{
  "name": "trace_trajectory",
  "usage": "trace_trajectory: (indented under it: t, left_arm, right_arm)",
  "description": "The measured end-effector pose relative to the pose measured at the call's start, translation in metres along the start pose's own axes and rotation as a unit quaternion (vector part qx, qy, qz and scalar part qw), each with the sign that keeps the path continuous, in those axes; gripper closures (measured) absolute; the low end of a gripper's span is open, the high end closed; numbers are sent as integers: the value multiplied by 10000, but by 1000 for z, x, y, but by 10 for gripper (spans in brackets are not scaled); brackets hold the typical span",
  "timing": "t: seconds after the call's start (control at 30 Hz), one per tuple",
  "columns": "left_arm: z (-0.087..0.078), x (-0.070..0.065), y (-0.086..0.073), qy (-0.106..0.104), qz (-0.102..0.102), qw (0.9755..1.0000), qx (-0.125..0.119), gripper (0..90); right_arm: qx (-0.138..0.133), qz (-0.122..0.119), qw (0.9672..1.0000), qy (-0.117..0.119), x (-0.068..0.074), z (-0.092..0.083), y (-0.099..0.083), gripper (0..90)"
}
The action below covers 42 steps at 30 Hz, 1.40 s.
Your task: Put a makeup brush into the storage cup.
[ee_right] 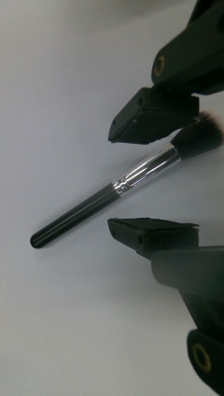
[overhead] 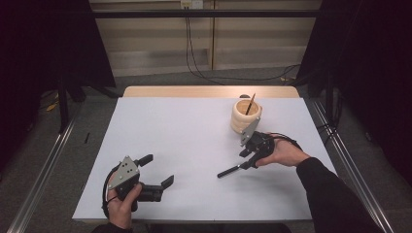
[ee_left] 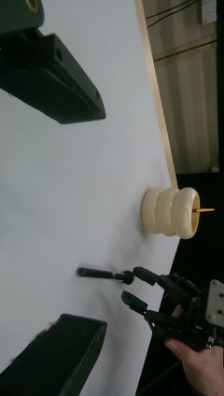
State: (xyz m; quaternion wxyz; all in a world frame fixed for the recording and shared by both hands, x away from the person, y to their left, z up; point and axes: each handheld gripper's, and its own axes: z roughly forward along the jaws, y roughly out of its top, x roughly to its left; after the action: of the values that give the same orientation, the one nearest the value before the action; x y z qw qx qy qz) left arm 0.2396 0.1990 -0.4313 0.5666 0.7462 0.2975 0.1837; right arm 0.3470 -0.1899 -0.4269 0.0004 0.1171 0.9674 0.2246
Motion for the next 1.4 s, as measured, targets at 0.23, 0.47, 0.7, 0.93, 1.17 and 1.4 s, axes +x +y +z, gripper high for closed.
trace_trajectory:
  t: [0.23, 0.47, 0.7, 0.93, 1.17, 1.4]
  left_arm:
    - [0, 1, 0, -27, 5, 10000, 3, 15]
    - [0, 1, -1, -21, -1, 10000, -5, 15]
    - [-1, 1, -1, -19, -1, 10000, 1, 15]
    - [-1, 1, -1, -16, 9, 10000, 4, 15]
    - [-1, 1, -1, -26, 24, 10000, 21, 15]
    - [-1, 1, -1, -7, 15, 10000, 27, 15]
  right_arm:
    - [466, -246, 9986, 64, -6, 9, 5, 580]
    - [642, -320, 9974, -40, -6, 18, 4, 570]
    - [686, -321, 9971, -20, -6, 22, 4, 626]
    - [777, -465, 9959, 52, -5, 28, 4, 677]
    - [730, -476, 9962, 79, -3, 28, 2, 732]
    - [744, -388, 9964, 124, -4, 28, 2, 772]
